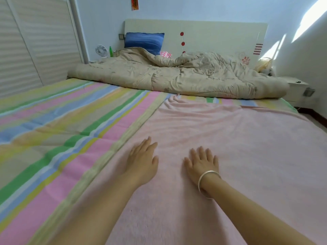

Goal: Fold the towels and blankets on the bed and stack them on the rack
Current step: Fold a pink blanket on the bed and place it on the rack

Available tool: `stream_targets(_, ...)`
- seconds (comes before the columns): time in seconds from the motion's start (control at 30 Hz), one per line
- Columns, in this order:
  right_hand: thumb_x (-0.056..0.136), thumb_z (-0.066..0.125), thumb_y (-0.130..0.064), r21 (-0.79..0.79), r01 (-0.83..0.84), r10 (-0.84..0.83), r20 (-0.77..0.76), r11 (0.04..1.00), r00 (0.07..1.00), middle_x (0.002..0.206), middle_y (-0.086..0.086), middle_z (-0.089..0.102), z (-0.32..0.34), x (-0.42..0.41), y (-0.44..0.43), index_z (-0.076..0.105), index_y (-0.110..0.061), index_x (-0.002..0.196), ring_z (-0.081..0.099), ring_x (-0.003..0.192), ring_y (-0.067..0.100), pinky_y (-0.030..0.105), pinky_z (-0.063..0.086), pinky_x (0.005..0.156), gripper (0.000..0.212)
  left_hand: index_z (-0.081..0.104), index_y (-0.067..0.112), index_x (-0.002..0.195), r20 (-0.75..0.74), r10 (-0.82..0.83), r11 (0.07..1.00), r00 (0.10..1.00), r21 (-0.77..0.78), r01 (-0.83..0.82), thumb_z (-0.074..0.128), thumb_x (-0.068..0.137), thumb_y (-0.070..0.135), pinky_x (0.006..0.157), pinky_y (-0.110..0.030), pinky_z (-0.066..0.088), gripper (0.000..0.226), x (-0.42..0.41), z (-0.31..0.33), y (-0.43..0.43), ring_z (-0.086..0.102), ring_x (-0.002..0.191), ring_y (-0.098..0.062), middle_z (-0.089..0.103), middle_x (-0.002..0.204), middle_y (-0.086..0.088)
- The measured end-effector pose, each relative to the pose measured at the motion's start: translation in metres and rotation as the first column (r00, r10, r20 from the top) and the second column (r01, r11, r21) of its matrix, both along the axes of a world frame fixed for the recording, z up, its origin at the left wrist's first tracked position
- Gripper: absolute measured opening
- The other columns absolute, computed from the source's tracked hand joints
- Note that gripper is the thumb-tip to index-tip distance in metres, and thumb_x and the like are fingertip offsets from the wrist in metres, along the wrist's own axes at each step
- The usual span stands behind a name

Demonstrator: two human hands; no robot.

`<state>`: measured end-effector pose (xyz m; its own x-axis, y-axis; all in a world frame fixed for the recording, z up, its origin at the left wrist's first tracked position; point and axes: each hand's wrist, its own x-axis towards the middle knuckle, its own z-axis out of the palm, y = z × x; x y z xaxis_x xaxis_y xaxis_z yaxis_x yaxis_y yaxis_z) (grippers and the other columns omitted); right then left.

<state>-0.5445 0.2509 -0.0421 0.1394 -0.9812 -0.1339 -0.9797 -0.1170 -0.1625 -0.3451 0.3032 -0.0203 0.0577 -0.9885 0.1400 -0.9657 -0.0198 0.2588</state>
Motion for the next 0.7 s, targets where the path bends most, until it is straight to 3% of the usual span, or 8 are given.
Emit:
stream_targets(0.07,0.099,0.013,-0.053,0.042,0.068,-0.069,0.004,0.997,0.998,0.162,0.003,-0.008,-0.004,0.029,-0.032,0.004,-0.026,0.155,-0.012,0.148,0.027,0.056,-0.009,0.115,0.063,0.015,0.027,0.155,0.045,-0.126,0.991,0.991,0.047,0.124,0.031,0.103,0.039,0.121,-0.033,0.001,0.056,0.011,-0.01,-0.026,-0.001,0.15,-0.01,-0.004,0.164,0.003)
stream_targets(0.13,0.099,0.014,-0.052,0.046,0.064,-0.066,0.031,0.997,0.997,0.162,0.007,-0.007,-0.007,0.071,-0.057,0.003,-0.019,0.155,-0.01,0.148,0.027,0.055,-0.008,0.116,0.066,0.008,0.031,0.156,0.091,-0.201,0.971,0.975,0.148,0.187,0.012,0.098,0.058,0.121,-0.033,-0.005,0.064,0.036,-0.02,-0.042,-0.005,0.149,-0.007,-0.007,0.163,0.005)
stream_targets(0.2,0.1,0.014,-0.049,0.04,-0.022,0.019,0.069,0.999,0.997,0.162,0.006,-0.009,-0.009,0.113,-0.068,0.001,-0.02,0.155,-0.012,0.148,0.026,0.053,-0.008,0.117,0.064,0.003,0.034,0.156,0.165,-0.197,0.968,0.967,0.188,0.165,-0.023,0.072,0.079,0.121,-0.035,-0.007,0.098,0.07,-0.028,-0.049,-0.005,0.149,-0.006,-0.006,0.163,0.009)
stream_targets(0.23,0.101,0.015,-0.048,0.033,-0.092,0.089,0.092,0.995,0.992,0.162,0.003,-0.01,-0.009,0.132,-0.071,0.002,-0.023,0.155,-0.012,0.148,0.025,0.053,-0.009,0.117,0.061,0.004,0.035,0.156,0.214,-0.162,0.973,0.963,0.197,0.12,-0.03,0.061,0.08,0.121,-0.038,-0.005,0.109,0.089,-0.028,-0.054,-0.002,0.149,-0.006,-0.002,0.163,0.01)
stream_targets(0.33,0.103,0.024,-0.04,-0.024,-0.292,0.288,0.271,0.956,0.919,0.162,-0.006,0.001,-0.005,0.165,-0.083,0.016,-0.031,0.153,-0.002,0.149,0.016,0.046,-0.004,0.119,0.051,0.028,0.029,0.152,0.256,0.013,0.991,0.967,0.122,-0.046,-0.02,0.063,0.061,0.119,-0.04,0.012,0.106,0.134,-0.026,-0.082,0.022,0.146,-0.014,0.025,0.16,0.002)
stream_targets(0.43,0.099,0.042,-0.028,-0.186,-0.238,0.298,0.44,0.953,0.847,0.16,-0.005,0.017,0.008,0.165,-0.122,0.033,-0.026,0.148,0.016,0.145,0.013,0.028,0.017,0.117,0.05,0.057,0.022,0.131,0.13,0.039,0.998,0.991,-0.046,-0.033,0.0,0.076,0.054,0.103,-0.038,0.038,0.085,0.151,-0.018,-0.145,0.053,0.124,-0.023,0.057,0.137,0.001)
stream_targets(0.57,0.095,0.048,-0.026,-0.279,-0.054,0.138,0.29,0.959,0.947,0.154,-0.002,0.028,0.019,0.129,-0.197,0.04,-0.025,0.143,0.024,0.141,0.018,0.031,0.029,0.111,0.049,0.057,0.022,0.126,-0.047,-0.148,0.98,0.988,-0.14,0.14,0.041,0.091,0.028,0.094,-0.033,0.042,0.039,0.118,-0.009,-0.228,0.054,0.116,-0.022,0.059,0.128,0.004)
stream_targets(0.7,0.095,0.047,-0.027,-0.221,0.017,0.017,0.151,0.975,0.988,0.148,-0.001,0.037,0.03,0.106,-0.268,0.039,-0.025,0.142,0.031,0.135,0.022,0.033,0.033,0.107,0.047,0.059,0.025,0.122,-0.214,-0.293,0.943,0.932,-0.227,0.244,0.051,0.093,0.023,0.093,-0.031,0.044,0.03,0.088,-0.013,-0.306,0.053,0.113,-0.016,0.059,0.122,0.01)
